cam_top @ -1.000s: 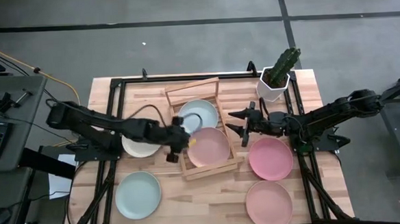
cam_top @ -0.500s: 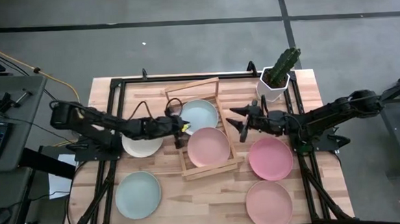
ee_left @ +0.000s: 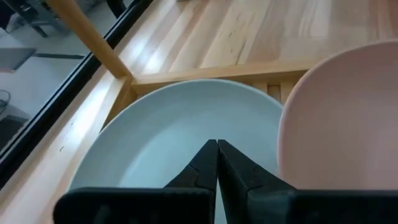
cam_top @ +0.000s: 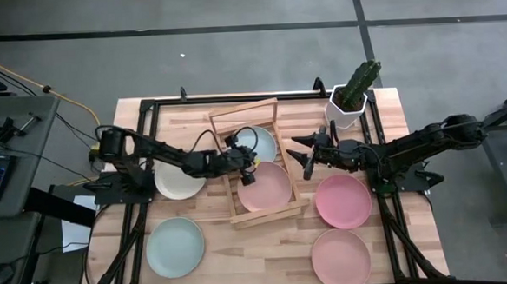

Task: Place and stack plates onto a shelf
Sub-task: Adjust the plates on the shelf

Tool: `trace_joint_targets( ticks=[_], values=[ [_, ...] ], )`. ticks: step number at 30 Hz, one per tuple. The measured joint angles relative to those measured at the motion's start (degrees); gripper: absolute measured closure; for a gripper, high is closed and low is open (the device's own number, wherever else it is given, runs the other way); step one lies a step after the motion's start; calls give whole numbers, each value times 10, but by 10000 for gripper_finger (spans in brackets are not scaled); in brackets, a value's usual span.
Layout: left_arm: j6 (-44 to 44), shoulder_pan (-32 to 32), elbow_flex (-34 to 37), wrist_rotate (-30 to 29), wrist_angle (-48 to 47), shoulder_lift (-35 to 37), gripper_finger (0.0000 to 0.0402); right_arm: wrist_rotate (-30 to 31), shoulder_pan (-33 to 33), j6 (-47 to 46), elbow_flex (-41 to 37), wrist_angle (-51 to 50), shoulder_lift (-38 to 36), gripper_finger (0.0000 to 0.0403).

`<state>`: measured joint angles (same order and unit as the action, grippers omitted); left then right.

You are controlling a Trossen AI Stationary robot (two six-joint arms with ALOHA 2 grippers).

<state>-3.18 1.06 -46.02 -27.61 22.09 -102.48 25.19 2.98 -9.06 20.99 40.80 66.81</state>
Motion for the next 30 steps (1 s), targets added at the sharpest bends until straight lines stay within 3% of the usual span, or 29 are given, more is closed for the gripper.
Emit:
trace_joint_targets(
  ticks=[9, 20, 27, 30],
  values=[
    [16, -27, -4, 33, -12, 4, 401, -1, 0, 0, 0, 0, 0, 185],
    [11, -57, -4, 28, -22, 4, 401, -1, 0, 0, 0, 1, 0, 185],
    [-47, -70, -4, -137, -93, 36, 401, -2, 0, -1, 0, -3, 0, 185],
    [-10, -63, 4, -154, -137, 49, 401, -3, 0, -1, 0, -10, 0, 185]
  ],
)
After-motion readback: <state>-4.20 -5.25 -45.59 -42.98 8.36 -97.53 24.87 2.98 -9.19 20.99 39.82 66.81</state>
